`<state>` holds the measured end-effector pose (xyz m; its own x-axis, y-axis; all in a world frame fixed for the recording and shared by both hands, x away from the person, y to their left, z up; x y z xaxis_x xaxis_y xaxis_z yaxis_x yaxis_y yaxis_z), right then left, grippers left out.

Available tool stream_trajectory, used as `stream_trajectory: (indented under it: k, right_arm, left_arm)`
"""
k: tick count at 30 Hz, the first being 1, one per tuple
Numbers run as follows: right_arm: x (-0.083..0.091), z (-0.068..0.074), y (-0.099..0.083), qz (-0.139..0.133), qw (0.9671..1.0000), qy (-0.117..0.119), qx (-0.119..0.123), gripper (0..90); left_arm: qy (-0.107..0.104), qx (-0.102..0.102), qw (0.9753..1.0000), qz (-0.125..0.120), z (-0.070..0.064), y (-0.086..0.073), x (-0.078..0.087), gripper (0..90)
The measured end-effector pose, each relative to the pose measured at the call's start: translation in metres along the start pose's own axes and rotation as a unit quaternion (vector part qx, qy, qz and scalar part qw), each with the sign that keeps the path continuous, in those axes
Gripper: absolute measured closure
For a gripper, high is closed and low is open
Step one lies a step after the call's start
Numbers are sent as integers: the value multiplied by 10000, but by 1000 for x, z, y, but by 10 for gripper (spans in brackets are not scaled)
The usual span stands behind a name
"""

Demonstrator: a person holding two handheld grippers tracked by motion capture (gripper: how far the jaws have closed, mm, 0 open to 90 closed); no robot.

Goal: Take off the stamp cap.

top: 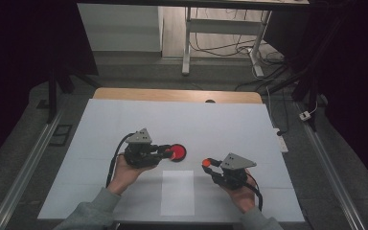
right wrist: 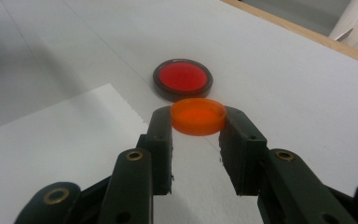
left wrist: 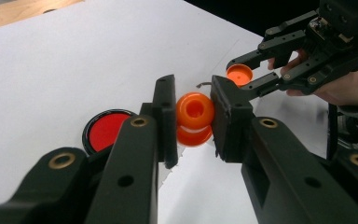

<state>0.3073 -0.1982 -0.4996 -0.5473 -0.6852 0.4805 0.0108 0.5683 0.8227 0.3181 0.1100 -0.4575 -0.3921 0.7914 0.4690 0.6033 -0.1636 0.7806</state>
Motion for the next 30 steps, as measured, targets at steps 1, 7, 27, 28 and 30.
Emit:
stream_trajectory:
  k: [1,7,27,28,30]
  right_arm:
    - [1,-1,-1,12,10000,-10,-9,646]
    - [10,-8,-9,61,9999,-126,-64,646]
    - [33,-13,-25,56,9994,-277,-182,645]
    - [33,-13,-25,71,9994,-294,-181,646]
    - [33,-13,-25,43,9994,-278,-187,646]
  left_arm:
    - [-18,-5,10000,-3,0,0,1,722]
    - [-1,-5,10000,-45,1,2,3,722]
    - [128,-37,9999,-24,4,10,9,720]
    - [130,-48,9999,-23,3,11,9,720]
    - [125,-66,9999,-14,2,12,9,720]
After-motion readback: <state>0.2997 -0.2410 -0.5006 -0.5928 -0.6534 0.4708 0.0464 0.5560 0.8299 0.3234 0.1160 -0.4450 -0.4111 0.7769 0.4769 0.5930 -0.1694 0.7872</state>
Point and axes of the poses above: each handheld gripper's, and its own axes: x roughly backward along the jaws, y roughly out of its top, z roughly to its left, the point moved 1 cm from there along -x, roughly forward along the jaws, and after that the axes turned 14 degrees about x, right-handed, at the moved point
